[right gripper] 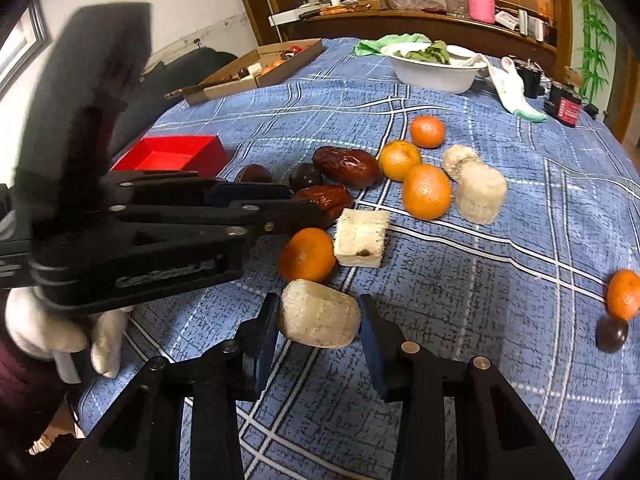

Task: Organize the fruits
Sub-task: 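Grasp a dark red date with the left tool while the right tool grasps a white cake, then carry both items over the red tray and open both tools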

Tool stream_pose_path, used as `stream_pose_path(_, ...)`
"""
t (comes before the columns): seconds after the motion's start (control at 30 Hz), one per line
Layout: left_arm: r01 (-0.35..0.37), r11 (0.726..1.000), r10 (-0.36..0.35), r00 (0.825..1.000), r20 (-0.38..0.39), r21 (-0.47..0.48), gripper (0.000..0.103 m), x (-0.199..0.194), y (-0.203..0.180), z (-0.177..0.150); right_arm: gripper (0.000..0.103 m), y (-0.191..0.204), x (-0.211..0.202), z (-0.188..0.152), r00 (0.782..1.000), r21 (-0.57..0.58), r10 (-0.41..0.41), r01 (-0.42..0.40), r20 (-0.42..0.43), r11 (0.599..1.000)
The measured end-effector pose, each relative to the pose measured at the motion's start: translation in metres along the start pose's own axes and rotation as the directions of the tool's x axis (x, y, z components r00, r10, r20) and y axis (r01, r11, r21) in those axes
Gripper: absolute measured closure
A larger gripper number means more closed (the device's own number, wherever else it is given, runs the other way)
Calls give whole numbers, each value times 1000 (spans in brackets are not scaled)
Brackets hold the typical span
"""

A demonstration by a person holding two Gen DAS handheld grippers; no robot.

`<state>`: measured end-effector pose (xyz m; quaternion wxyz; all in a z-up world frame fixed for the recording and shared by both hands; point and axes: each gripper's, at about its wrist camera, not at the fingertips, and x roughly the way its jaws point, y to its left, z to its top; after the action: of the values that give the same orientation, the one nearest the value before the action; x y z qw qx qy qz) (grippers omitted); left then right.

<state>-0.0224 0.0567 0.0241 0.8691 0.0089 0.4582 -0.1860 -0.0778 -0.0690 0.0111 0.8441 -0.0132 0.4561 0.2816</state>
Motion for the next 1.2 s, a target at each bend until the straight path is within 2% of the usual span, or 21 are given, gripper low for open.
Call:
stream_pose_path(0.07,-2,1000,2,1000,-2,5,72,4,-3,4,61,-1,-5,-3,1000,9,-5,5,7,1000)
stream_pose_path(0.13,3,1000,-3,1000,2,15,61,7,-8,7,61,-4,-8,-6,1000,21,-1,1,7,1000)
stream_pose_path(0.2,-40,998,39,999,21,57,61,11,-18,9,61,-5,-8,-9,1000,32,-4,4,3,999)
stream_pose_path(0.3,-81,992,79,997,22,95,74,14,-27,7,61,-8,-10,-12,1000,48,-9,9,3,999)
stream_pose_path(0.4,-78,994,75,996,38,83,77,8,-26,3,61,-8,-17,-14,1000,58,-17,16,16,998)
stream_pose_path(0.6,-42,999,45,991,127,-27,79,-39,-7,-12,61,2,-30,-16,999,61,-33,30,42,998)
stream_pose_path(0.77,-24,988,54,979,198,-153,80,-89,30,-38,61,26,-39,-11,997,42,-16,13,73,999)
stream_pose_path(0.97,-96,954,163,961,224,-284,81,-132,87,-78,61,89,-31,12,993,-25,81,-80,88,997)
stream_pose_path(1.0,-104,947,177,958,225,-304,94,-138,96,-85,60,101,-26,16,992,-36,100,-97,82,995)
stream_pose_path(1.03,-126,937,204,954,217,-327,100,-145,107,-92,60,114,-20,20,990,-51,122,-119,73,992)
stream_pose_path(1.2,-166,889,278,937,214,-427,100,-167,148,-118,60,180,18,32,985,-133,170,-167,12,977)
